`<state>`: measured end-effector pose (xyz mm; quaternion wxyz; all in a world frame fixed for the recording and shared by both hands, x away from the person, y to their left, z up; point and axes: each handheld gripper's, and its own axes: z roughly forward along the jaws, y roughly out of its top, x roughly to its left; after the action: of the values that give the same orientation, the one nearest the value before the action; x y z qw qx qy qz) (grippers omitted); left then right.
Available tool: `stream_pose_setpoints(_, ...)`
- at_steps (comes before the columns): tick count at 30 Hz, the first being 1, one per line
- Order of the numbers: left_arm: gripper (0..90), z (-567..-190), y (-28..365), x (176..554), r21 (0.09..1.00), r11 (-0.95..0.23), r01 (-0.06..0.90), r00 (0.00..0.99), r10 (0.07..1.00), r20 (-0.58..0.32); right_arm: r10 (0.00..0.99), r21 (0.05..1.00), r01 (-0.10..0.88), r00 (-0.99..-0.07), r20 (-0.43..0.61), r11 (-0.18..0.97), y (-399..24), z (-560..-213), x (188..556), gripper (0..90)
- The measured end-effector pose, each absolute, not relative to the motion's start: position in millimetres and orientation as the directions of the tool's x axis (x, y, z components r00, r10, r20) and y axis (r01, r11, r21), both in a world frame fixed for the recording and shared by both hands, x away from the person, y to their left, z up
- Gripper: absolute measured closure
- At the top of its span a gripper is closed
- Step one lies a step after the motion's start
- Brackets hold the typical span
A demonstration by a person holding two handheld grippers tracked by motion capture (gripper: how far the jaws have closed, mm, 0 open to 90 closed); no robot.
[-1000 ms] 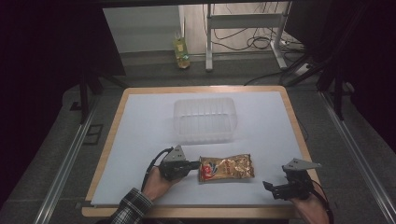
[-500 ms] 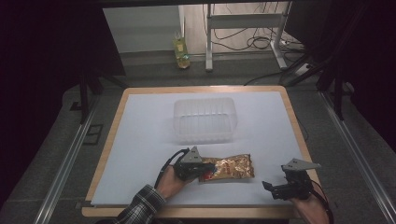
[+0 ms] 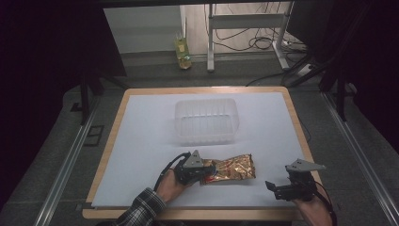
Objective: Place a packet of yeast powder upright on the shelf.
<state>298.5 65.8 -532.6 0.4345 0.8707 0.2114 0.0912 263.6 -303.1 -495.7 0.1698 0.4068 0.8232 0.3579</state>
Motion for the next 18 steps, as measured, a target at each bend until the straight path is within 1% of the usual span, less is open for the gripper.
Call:
stream_pose_setpoints(8, 89.9, -534.6, 75.4, 297.6, 0.772, -0.553, 0.314, 0.888, 0.459, -0.033, 0.783, 0.714, 0.563, -0.621, 0.033, 0.416, -302.4, -498.1, 264.2, 1.3)
stream_pose_setpoints(9, 89.9, -536.0, 75.5, 297.4, 0.758, -0.565, 0.324, 0.883, 0.468, -0.028, 0.783, 0.713, 0.564, -0.622, 0.035, 0.416, -302.2, -498.3, 264.3, 1.3)
stream_pose_setpoints(10, 89.9, -542.0, 77.4, 296.4, 0.735, -0.599, 0.319, 0.885, 0.465, -0.005, 0.782, 0.712, 0.564, -0.622, 0.034, 0.418, -302.2, -498.4, 264.5, 1.3)
stream_pose_setpoints(11, 89.9, -543.5, 79.0, 296.8, 0.747, -0.570, 0.343, 0.878, 0.477, -0.040, 0.780, 0.712, 0.566, -0.624, 0.040, 0.417, -301.9, -498.4, 264.7, 1.3)
stream_pose_setpoints(13, 89.9, -541.5, 77.1, 296.7, 0.735, -0.597, 0.322, 0.886, 0.463, -0.012, 0.779, 0.710, 0.572, -0.625, 0.051, 0.412, -301.7, -498.2, 265.2, 1.3)
stream_pose_setpoints(18, 89.9, -541.9, 77.7, 297.1, 0.736, -0.593, 0.327, 0.885, 0.465, -0.019, 0.776, 0.705, 0.583, -0.627, 0.073, 0.405, -301.8, -498.0, 266.4, 1.5)
